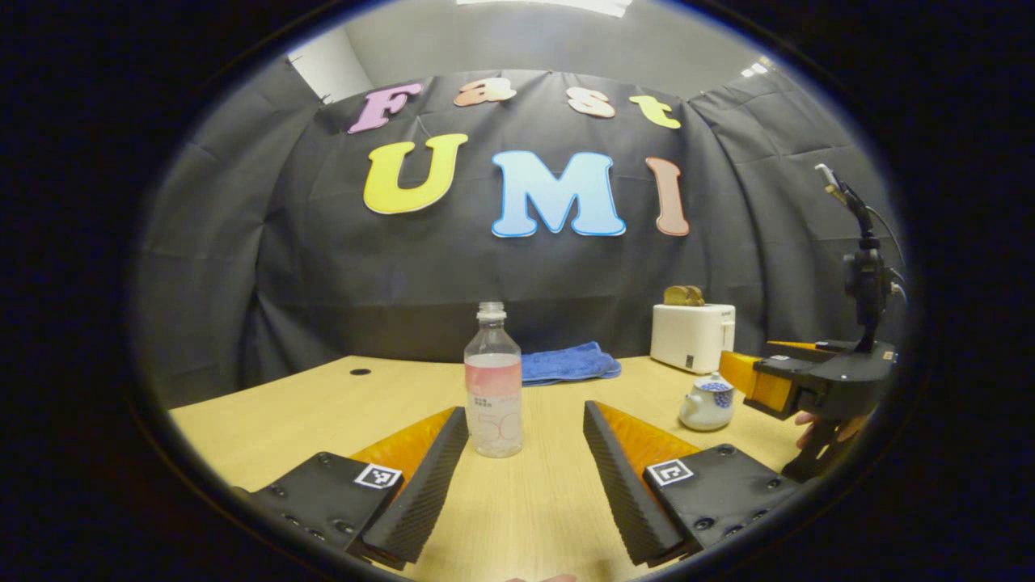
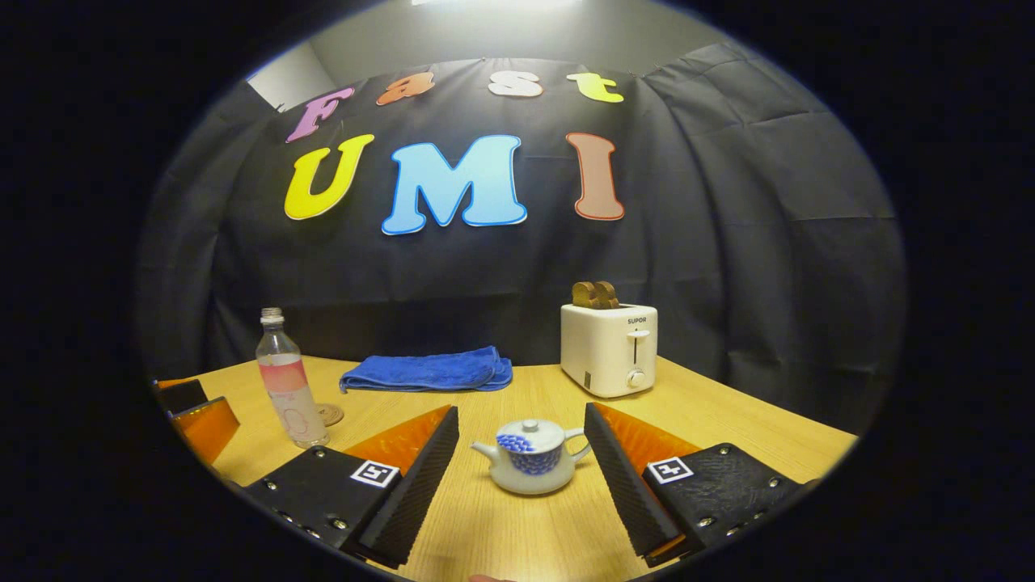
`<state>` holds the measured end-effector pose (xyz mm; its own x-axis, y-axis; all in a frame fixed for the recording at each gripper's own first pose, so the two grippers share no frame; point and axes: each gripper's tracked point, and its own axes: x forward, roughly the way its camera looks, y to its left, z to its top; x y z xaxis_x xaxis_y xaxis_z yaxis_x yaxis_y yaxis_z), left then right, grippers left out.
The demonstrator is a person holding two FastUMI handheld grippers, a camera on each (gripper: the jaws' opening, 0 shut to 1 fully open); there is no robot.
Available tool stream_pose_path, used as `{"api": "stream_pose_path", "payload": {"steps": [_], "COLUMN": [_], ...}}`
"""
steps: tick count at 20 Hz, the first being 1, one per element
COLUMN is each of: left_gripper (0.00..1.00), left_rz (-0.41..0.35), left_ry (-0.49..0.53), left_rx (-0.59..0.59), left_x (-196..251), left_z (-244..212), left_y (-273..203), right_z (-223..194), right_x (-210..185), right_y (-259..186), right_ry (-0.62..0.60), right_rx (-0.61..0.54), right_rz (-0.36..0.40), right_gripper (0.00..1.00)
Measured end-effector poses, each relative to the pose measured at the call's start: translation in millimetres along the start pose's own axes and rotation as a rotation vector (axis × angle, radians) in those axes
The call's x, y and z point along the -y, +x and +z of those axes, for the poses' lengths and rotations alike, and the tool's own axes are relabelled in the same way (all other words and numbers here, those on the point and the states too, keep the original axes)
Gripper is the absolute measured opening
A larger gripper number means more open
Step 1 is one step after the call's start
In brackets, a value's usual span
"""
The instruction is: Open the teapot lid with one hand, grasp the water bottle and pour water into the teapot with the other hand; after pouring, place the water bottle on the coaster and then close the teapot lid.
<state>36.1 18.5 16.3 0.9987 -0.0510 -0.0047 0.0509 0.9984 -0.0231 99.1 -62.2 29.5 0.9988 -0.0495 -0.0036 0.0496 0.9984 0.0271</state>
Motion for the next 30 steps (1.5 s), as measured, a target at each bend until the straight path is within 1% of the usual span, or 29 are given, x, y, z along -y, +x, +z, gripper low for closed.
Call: {"api": "stream_pose_path", "payload": {"steps": [3,5,7,8,10,11,12,13,14,15,16,17,18,19,25,30], "left_gripper": [1.0,1.0,1.0,1.0,1.0,1.0,0.99,0.99,1.0,1.0,1.0,1.0,1.0,1.0,1.0,0.99], "left_rz": [0.015,0.02,0.024,0.024,0.025,0.026,0.026,0.024,0.021,0.018,0.017,0.016,0.015,0.014,0.019,0.009], "left_ry": [-0.007,-0.01,-0.015,-0.015,-0.004,0.005,0.014,0.019,0.021,0.021,0.02,0.019,0.018,0.018,-0.001,-0.007], "left_rx": [-0.008,-0.017,-0.022,-0.022,-0.019,-0.018,-0.02,-0.022,-0.023,-0.023,-0.021,-0.022,-0.023,-0.027,-0.032,-0.04], "left_x": [-12,-17,-21,-21,-22,-22,-22,-20,-20,-19,-18,-18,-17,-17,-21,-19], "left_z": [2,1,-1,0,2,3,3,2,2,1,1,0,0,-2,-4,-8], "left_y": [14,18,23,25,28,29,30,31,31,31,31,32,33,32,32,39], "right_z": [-5,-11,-19,-23,-21,-21,-22,-25,-29,-37,-32,-36,-25,-35,-33,-15], "right_x": [5,8,9,9,8,6,6,10,7,4,4,6,7,4,4,2], "right_y": [26,37,44,48,50,52,54,56,57,58,56,56,53,56,56,48], "right_ry": [-0.034,-0.034,-0.023,-0.018,-0.031,-0.048,-0.063,-0.069,-0.063,-0.058,-0.06,-0.071,-0.062,-0.06,-0.064,-0.074], "right_rx": [-0.02,-0.044,-0.073,-0.084,-0.085,-0.086,-0.094,-0.105,-0.121,-0.15,-0.138,-0.15,-0.139,-0.144,-0.136,-0.095], "right_rz": [-0.012,-0.016,-0.013,-0.011,-0.011,-0.013,-0.015,-0.03,-0.018,0.001,0.003,-0.009,-0.003,-0.002,0.014,0.021], "right_gripper": [0.94,0.94,0.88,0.88,0.81,0.75,0.72,0.55,0.38,0.36,0.36,0.36,0.36,0.11,0.11,0.11]}}
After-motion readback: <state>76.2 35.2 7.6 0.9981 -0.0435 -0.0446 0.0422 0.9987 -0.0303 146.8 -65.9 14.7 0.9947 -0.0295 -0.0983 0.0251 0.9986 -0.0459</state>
